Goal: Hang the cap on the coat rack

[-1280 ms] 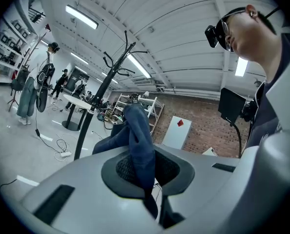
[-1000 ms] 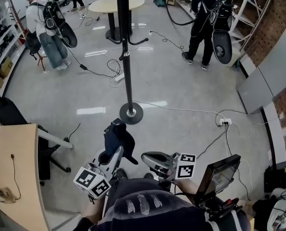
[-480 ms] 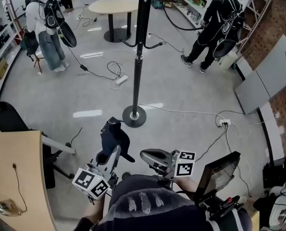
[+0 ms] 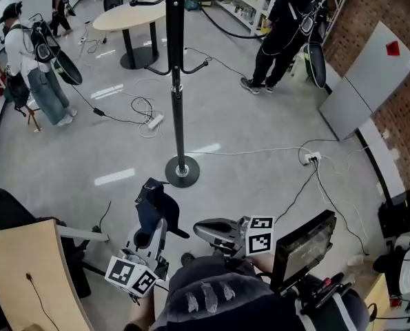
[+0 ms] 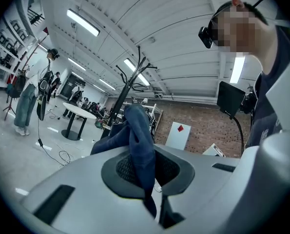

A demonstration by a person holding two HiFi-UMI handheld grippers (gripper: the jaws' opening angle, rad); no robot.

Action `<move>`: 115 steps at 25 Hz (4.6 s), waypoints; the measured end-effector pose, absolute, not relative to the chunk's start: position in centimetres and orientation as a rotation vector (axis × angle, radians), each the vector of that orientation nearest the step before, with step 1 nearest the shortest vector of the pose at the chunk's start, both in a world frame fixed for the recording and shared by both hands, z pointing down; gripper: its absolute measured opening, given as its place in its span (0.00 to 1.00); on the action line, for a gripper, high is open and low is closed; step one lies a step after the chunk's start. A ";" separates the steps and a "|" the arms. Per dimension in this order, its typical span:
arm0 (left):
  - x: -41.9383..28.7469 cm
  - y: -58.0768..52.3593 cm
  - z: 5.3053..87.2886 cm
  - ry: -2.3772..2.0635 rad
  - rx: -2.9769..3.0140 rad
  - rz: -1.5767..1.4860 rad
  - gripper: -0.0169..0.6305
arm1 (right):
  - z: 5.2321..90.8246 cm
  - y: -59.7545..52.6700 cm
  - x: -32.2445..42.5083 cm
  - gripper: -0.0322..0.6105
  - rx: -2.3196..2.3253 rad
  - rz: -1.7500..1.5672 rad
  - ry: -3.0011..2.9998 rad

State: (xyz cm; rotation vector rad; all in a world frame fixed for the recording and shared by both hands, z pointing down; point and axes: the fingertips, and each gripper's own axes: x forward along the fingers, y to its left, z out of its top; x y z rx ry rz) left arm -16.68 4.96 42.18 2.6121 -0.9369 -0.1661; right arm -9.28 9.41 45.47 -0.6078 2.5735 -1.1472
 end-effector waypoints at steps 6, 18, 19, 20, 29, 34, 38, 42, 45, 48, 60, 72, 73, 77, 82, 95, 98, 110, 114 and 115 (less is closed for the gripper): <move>-13.0 2.8 42.4 -0.914 2.613 -0.147 0.08 | 45.9 7.3 -6.0 0.05 -0.614 -1.152 2.519; -2.5 -1.9 39.3 -0.956 2.665 -0.117 0.08 | 44.1 1.9 4.7 0.05 -0.554 -1.103 2.493; -2.1 -2.1 39.2 -0.965 2.662 -0.109 0.08 | 44.0 1.6 5.3 0.05 -0.546 -1.105 2.500; -1.7 -2.3 39.3 -0.973 2.658 -0.101 0.08 | 44.0 1.5 5.7 0.05 -0.538 -1.107 2.507; -0.6 -3.6 39.7 -1.007 2.644 -0.071 0.08 | 45.5 0.6 7.0 0.05 -0.510 -1.169 2.502; -0.9 -4.5 39.8 -1.000 2.645 -0.083 0.08 | 45.6 -0.5 6.4 0.05 -0.508 -1.175 2.519; -4.8 -5.3 41.1 -0.964 2.658 -0.109 0.08 | 46.5 -1.6 2.2 0.05 -0.522 -1.158 2.547; -7.4 -7.0 40.2 -0.955 2.657 -0.113 0.08 | 45.2 -3.3 0.4 0.05 -0.572 -1.135 2.550; -9.6 -8.1 39.1 -0.961 2.663 -0.136 0.08 | 44.4 -4.2 -1.9 0.05 -0.566 -1.143 2.563; -10.6 -8.3 39.2 -0.968 2.660 -0.148 0.08 | 44.4 -4.2 -2.9 0.05 -0.562 -1.127 2.595; -15.8 -9.2 39.6 -0.963 2.648 -0.190 0.08 | 44.8 -4.8 -8.0 0.05 -0.590 -1.150 2.606; -16.7 -11.7 39.4 -1.043 2.661 -0.202 0.08 | 45.9 -5.2 -8.2 0.05 -0.588 -1.189 2.605; -17.0 -12.2 38.9 -1.056 2.668 -0.205 0.08 | 45.6 -5.5 -8.2 0.05 -0.588 -1.188 2.600; -17.2 -14.4 36.2 -1.128 2.706 -0.224 0.08 | 44.9 -7.2 -6.7 0.05 -0.600 -1.187 2.557; -16.7 -17.4 34.0 -1.269 2.768 -0.195 0.08 | 45.5 -9.3 -4.6 0.05 -0.541 -1.163 2.556; -15.6 -24.3 24.8 -1.564 2.827 -0.237 0.08 | 45.1 -13.5 -0.4 0.05 -0.458 -1.195 2.534; -15.6 -25.2 23.0 -1.609 2.850 -0.229 0.08 | 45.3 -13.5 -0.4 0.05 -0.450 -1.221 2.532; -15.4 -29.6 20.0 -1.684 2.907 -0.233 0.08 | 45.7 -14.0 -1.8 0.05 -0.415 -1.217 2.615; -16.0 -30.9 17.8 -1.689 2.912 -0.231 0.08 | 44.5 -14.3 -2.4 0.05 -0.428 -1.215 2.615; -16.3 -31.1 17.2 -1.691 2.914 -0.236 0.08 | 44.1 -14.3 -2.6 0.05 -0.432 -1.218 2.612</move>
